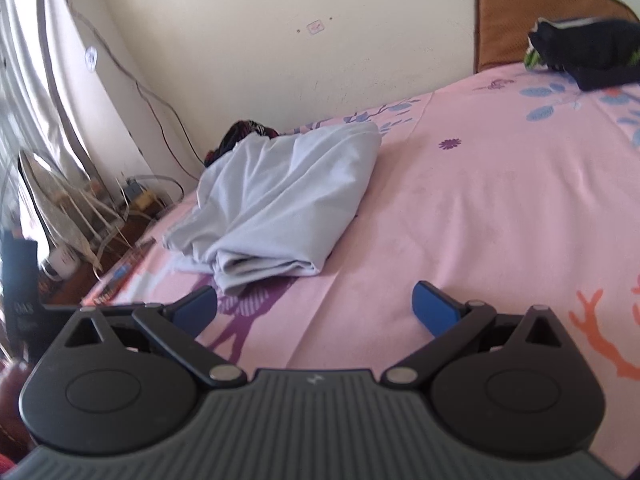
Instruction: Fold small clothes
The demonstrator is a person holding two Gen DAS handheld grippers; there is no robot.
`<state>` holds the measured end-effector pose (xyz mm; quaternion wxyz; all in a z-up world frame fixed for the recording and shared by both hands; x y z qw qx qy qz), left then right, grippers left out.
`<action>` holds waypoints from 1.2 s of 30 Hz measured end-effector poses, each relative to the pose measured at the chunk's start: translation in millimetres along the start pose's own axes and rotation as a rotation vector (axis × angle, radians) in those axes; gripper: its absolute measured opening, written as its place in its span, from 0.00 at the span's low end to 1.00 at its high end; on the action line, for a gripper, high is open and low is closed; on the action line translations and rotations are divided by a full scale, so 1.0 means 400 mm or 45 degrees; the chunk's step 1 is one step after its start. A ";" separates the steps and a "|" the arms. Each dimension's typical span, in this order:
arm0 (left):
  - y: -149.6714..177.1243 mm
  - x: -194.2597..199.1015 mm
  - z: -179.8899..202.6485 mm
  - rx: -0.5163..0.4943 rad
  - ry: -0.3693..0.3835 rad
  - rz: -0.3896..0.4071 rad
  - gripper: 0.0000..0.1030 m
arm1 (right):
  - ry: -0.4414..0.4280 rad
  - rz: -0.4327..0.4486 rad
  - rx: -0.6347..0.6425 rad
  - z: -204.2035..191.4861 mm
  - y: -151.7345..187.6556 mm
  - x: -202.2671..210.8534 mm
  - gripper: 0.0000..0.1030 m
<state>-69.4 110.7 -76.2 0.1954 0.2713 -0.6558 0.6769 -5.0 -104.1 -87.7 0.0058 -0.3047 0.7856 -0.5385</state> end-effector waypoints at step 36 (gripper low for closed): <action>0.009 0.006 0.004 0.004 -0.012 -0.084 1.00 | 0.023 -0.006 0.025 -0.010 0.003 -0.003 1.00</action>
Point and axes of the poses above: each gripper's, at about its wrist camera, not at the fingertips, and x roughly against the way its jaws point, z to its right, y to its underside, the point moved 8 cm from there along -x, roughly the way its jaws point, and after that the axes turned 6 degrees about z, right-handed, at the moved point
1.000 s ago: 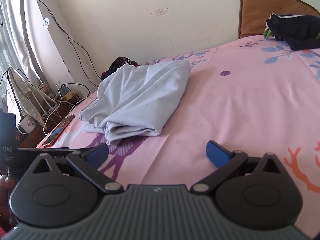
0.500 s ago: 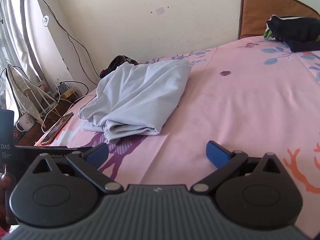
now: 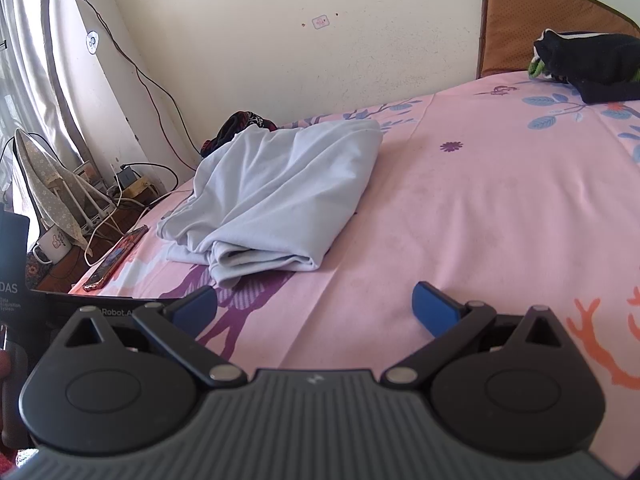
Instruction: Fold small clothes
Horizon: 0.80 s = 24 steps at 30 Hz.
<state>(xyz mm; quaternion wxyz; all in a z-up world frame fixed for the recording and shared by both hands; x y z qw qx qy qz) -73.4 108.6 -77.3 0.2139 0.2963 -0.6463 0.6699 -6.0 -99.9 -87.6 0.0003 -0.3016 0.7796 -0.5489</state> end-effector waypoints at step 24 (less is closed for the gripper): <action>0.005 0.006 0.002 0.000 0.002 -0.003 1.00 | 0.029 -0.028 0.034 0.000 0.008 0.018 1.00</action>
Point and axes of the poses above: each gripper's, at about its wrist camera, not at the fingertips, and x roughly against the way its jaws point, z to its right, y to its underside, the point moved 8 cm from there along -x, roughly the way its jaws point, and after that the axes turned 6 degrees about z, right-handed, at the moved point
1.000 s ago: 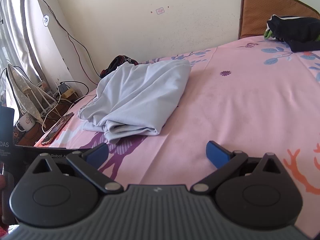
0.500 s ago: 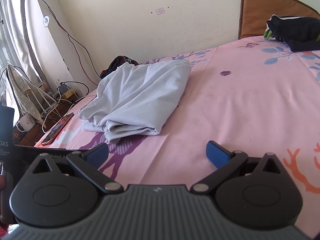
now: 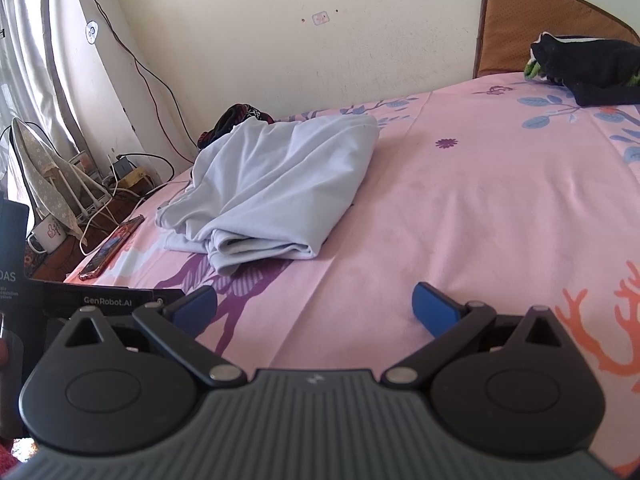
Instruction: Fold small clothes
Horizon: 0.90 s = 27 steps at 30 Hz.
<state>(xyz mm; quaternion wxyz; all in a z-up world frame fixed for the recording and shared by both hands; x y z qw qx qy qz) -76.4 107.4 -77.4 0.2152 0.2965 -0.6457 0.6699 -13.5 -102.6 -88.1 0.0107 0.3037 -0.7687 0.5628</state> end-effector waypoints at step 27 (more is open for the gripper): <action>0.013 0.031 -0.020 -0.037 -0.096 0.002 1.00 | 0.031 -0.006 -0.025 0.002 0.008 0.021 1.00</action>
Point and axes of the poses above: each gripper's, at about its wrist camera, not at the fingertips, and x roughly against the way its jaws point, z to its right, y to its underside, the point moved 8 cm from there along -x, roughly the way its jaws point, and after that the axes turned 6 degrees about z, right-handed, at the moved point
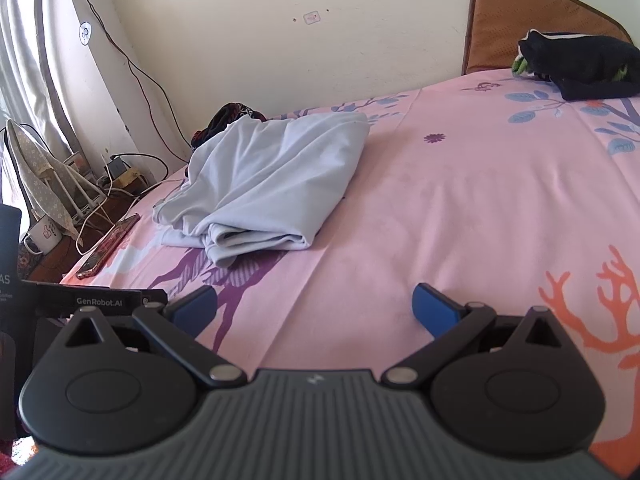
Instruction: Fold small clothes
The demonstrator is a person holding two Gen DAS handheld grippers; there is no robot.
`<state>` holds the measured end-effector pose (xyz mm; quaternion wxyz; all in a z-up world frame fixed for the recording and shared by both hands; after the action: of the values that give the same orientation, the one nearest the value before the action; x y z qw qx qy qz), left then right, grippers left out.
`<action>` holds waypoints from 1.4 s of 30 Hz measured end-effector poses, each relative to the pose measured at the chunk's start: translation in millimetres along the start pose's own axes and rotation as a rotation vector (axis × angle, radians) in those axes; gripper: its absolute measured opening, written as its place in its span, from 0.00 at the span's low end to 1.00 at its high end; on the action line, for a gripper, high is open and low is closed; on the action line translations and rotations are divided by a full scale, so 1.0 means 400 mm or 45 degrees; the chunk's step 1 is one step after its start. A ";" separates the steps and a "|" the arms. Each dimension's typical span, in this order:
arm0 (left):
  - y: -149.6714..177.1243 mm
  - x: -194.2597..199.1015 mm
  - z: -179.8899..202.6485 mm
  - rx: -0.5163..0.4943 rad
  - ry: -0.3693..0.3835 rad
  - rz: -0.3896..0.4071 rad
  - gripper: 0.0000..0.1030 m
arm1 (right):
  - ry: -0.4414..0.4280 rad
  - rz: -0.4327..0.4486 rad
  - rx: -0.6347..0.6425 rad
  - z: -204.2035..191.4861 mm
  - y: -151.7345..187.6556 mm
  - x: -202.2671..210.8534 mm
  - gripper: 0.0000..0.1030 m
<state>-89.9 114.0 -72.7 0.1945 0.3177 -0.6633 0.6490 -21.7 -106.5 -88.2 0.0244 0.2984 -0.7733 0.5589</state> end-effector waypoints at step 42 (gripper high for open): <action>0.005 -0.005 -0.018 0.031 0.006 -0.007 1.00 | 0.031 -0.011 0.027 -0.007 0.003 0.008 1.00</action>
<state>-91.0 121.4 -75.1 0.1940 0.3202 -0.6542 0.6572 -25.9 -105.4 -87.1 0.0333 0.2952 -0.7657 0.5705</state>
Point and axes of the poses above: each gripper's, at about its wrist camera, not at the fingertips, and x roughly against the way its jaws point, z to its right, y to its underside, the point moved 8 cm from there along -x, roughly the way its jaws point, and after that the axes turned 6 degrees about z, right-handed, at the moved point
